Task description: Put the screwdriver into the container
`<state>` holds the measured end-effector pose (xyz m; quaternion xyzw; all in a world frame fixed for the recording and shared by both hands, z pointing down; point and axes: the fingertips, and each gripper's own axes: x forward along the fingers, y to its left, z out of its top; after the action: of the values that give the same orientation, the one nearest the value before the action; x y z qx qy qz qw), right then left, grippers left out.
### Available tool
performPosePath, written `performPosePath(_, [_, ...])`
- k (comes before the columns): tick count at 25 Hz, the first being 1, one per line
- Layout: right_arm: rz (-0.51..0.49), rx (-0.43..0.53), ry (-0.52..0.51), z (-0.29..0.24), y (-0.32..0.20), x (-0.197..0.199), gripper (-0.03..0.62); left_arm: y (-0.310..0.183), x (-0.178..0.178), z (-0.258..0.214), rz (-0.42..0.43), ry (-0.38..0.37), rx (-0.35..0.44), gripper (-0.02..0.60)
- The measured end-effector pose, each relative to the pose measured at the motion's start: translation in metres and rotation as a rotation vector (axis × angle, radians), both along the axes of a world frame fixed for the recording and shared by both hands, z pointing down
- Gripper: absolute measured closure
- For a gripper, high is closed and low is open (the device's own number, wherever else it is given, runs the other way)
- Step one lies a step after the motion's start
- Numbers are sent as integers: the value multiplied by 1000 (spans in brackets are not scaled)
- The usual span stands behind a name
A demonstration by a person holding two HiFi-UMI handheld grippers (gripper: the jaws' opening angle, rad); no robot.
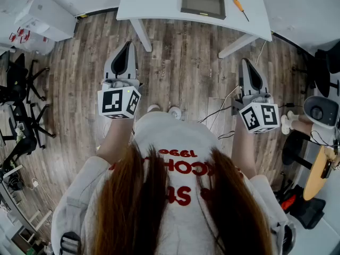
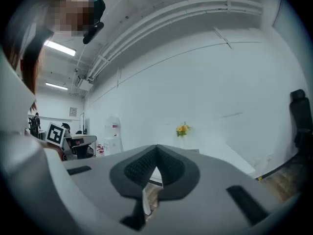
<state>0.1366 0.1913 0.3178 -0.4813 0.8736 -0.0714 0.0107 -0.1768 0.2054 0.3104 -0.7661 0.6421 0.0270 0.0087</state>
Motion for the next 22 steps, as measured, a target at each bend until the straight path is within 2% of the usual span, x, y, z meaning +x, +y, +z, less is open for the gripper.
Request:
performPosePath(6, [-51,26,7,-11,6,-11,592,8,4,-2,6,-8,3,575])
performPosePath(14, [-65,23,-69,-17,3,-13,591,6,3,-1,-4,-16,-13,575])
performPosePath(22, [-73,-13,-96,-11,-25,-26,591,-27,-12,1,-19,0,-2,575])
